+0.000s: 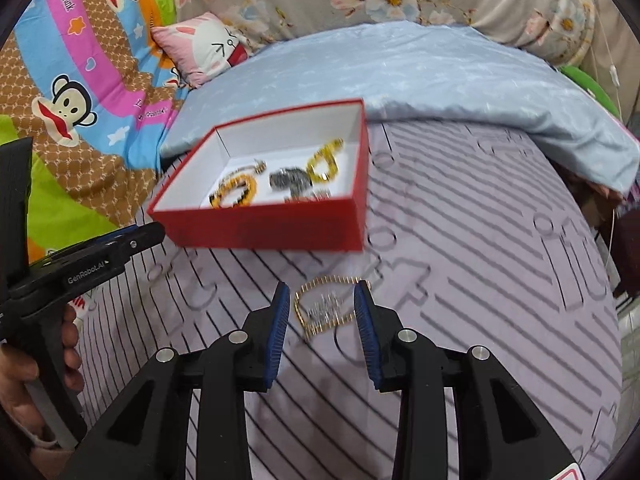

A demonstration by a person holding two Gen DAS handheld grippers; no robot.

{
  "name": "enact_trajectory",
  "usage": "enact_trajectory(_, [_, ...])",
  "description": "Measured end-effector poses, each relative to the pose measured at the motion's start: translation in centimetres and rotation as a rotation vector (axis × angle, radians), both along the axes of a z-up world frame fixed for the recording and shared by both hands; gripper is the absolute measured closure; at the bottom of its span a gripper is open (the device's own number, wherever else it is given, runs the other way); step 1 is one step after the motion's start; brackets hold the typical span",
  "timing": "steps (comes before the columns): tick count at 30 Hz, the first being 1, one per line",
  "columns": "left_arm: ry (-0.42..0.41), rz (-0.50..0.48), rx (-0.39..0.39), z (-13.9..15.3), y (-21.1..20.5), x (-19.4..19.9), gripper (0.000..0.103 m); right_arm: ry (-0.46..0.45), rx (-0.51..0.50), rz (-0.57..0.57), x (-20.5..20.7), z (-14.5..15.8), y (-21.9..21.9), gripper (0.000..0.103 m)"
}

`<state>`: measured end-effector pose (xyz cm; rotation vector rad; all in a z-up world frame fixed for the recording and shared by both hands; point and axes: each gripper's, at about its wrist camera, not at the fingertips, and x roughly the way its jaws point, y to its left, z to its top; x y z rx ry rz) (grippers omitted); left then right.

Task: Organize jewelry
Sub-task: 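Move the left tool to the gold bead necklace with silver pendant, then grasp the gold bead necklace with the left tool while the right tool grasps the silver flower chain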

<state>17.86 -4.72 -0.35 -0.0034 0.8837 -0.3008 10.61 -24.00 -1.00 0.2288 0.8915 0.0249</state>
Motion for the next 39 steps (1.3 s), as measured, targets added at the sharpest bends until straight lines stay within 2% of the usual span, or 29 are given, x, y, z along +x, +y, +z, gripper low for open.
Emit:
enact_trajectory(7, [0.061,-0.02,-0.013,-1.7,-1.0,-2.3,0.062,0.05,0.013,-0.033,-2.5,-2.1,-0.9,0.07])
enact_trajectory(15, [0.087,-0.117,-0.076,-2.3,-6.2,-2.3,0.062,0.073,0.031,-0.069,-3.8,-3.1,-2.2,0.07])
enact_trajectory(23, [0.111,-0.185,-0.032,-5.1,-11.4,-0.8,0.064,0.082,0.043,-0.102,-4.0,-3.6,-3.7,0.07])
enact_trajectory(27, [0.103,-0.19,-0.003,-5.9,-12.3,-0.7,0.071,0.082,0.051,-0.109,-4.0,-3.9,-4.3,0.07])
enact_trajectory(29, [0.09,-0.196,0.019,-6.0,-12.6,-0.8,0.078,0.083,0.055,-0.111,-4.0,-4.0,-4.4,0.07])
enact_trajectory(31, [0.092,-0.211,0.021,-6.1,-12.7,-0.9,0.097,0.084,0.056,-0.109,-4.0,-4.1,-4.4,0.07])
enact_trajectory(35, [0.083,-0.228,0.025,-5.9,-12.6,-1.3,0.1,0.087,0.063,-0.106,-4.1,-4.3,-4.3,0.07])
enact_trajectory(39, [0.062,-0.23,-0.018,-4.4,-11.8,-2.1,0.1,0.084,0.063,-0.097,-4.3,-4.2,-4.1,0.07])
